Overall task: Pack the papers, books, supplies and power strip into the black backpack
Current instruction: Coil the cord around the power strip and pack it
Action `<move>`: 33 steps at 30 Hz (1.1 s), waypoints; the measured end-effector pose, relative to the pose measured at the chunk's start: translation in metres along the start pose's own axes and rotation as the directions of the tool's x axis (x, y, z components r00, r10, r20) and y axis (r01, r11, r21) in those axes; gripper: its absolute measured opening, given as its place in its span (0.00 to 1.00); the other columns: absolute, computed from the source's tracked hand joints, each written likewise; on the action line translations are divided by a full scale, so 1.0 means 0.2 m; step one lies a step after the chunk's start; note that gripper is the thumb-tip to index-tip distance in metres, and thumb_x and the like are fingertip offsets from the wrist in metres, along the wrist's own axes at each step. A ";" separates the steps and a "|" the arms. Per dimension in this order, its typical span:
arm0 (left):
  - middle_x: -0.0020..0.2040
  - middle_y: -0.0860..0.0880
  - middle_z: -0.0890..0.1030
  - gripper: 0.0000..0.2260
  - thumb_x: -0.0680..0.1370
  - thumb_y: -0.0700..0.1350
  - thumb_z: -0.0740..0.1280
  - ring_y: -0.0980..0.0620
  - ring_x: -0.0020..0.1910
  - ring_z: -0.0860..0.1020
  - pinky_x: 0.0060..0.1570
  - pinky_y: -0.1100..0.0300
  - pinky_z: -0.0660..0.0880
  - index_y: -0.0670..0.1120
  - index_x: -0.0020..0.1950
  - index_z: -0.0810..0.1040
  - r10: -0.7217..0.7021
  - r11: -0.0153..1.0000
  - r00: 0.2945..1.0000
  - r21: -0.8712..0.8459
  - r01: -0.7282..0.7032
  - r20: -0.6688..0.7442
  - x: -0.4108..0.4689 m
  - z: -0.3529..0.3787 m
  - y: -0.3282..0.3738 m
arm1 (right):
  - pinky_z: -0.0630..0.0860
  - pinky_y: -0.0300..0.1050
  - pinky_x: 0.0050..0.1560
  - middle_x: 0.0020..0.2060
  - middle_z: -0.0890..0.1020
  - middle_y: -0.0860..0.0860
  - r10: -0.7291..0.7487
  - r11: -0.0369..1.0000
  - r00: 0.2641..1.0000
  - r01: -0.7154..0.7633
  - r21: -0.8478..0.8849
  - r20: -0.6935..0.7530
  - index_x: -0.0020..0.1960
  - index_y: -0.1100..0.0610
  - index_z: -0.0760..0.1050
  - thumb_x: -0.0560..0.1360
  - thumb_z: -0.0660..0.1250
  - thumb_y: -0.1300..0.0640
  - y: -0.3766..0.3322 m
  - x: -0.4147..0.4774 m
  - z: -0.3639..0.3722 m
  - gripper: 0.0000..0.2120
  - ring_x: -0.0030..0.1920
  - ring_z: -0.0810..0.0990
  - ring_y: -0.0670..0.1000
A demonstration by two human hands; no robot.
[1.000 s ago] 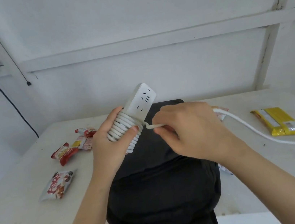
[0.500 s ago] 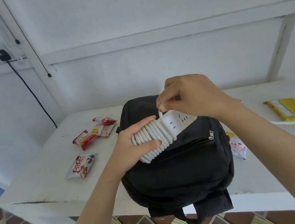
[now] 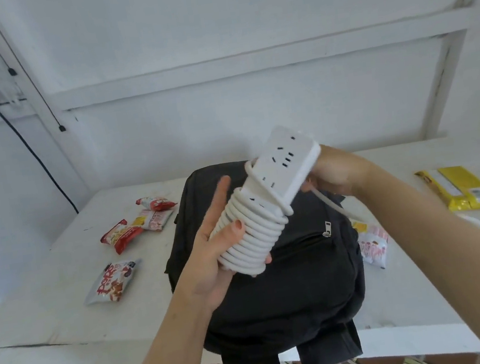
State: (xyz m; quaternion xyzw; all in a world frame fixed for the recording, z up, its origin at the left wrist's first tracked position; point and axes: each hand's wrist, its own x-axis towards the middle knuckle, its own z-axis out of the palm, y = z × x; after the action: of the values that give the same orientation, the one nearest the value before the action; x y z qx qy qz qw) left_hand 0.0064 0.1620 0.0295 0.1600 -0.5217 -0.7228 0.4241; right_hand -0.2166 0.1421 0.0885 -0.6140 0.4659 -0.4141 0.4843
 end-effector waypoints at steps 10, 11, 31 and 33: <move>0.58 0.40 0.76 0.31 0.70 0.44 0.70 0.44 0.45 0.80 0.33 0.53 0.77 0.53 0.72 0.65 0.133 0.991 0.945 0.030 -0.130 -0.300 0.25 0.19 -0.12 | 0.58 0.36 0.30 0.33 0.68 0.46 -0.013 0.992 1.000 0.013 0.125 -0.001 0.41 0.55 0.72 0.70 0.63 0.34 0.17 -0.09 -0.03 0.22 0.31 0.59 0.45; 0.59 0.40 0.77 0.30 0.71 0.44 0.68 0.44 0.45 0.80 0.33 0.54 0.77 0.52 0.71 0.65 0.143 0.990 0.938 0.046 -0.136 -0.315 0.27 0.22 -0.14 | 0.59 0.36 0.30 0.32 0.68 0.46 0.003 0.991 0.999 0.003 0.132 -0.043 0.39 0.53 0.72 0.70 0.63 0.34 0.17 -0.09 -0.05 0.22 0.30 0.59 0.45; 0.54 0.54 0.80 0.20 0.71 0.46 0.71 0.51 0.52 0.80 0.43 0.60 0.79 0.55 0.63 0.73 0.303 0.857 0.891 0.505 -0.098 -0.340 0.65 0.59 -0.40 | 0.57 0.35 0.25 0.32 0.69 0.47 0.171 0.971 0.985 -0.174 0.164 0.034 0.41 0.50 0.78 0.67 0.69 0.39 0.28 -0.18 -0.65 0.14 0.27 0.61 0.43; 0.53 0.53 0.81 0.19 0.70 0.47 0.73 0.50 0.51 0.81 0.42 0.59 0.79 0.55 0.60 0.74 0.325 0.857 0.866 0.505 -0.101 -0.379 0.68 0.59 -0.42 | 0.61 0.36 0.26 0.34 0.72 0.49 0.213 0.973 0.977 -0.215 0.085 0.024 0.45 0.50 0.77 0.69 0.65 0.37 0.28 -0.19 -0.67 0.17 0.26 0.64 0.44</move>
State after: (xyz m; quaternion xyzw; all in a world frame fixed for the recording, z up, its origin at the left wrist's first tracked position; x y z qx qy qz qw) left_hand -0.1911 0.1378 0.0310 0.3607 -0.5823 -0.4645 0.5614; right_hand -0.3633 0.1467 0.0575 -0.5416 0.5074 -0.3748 0.5557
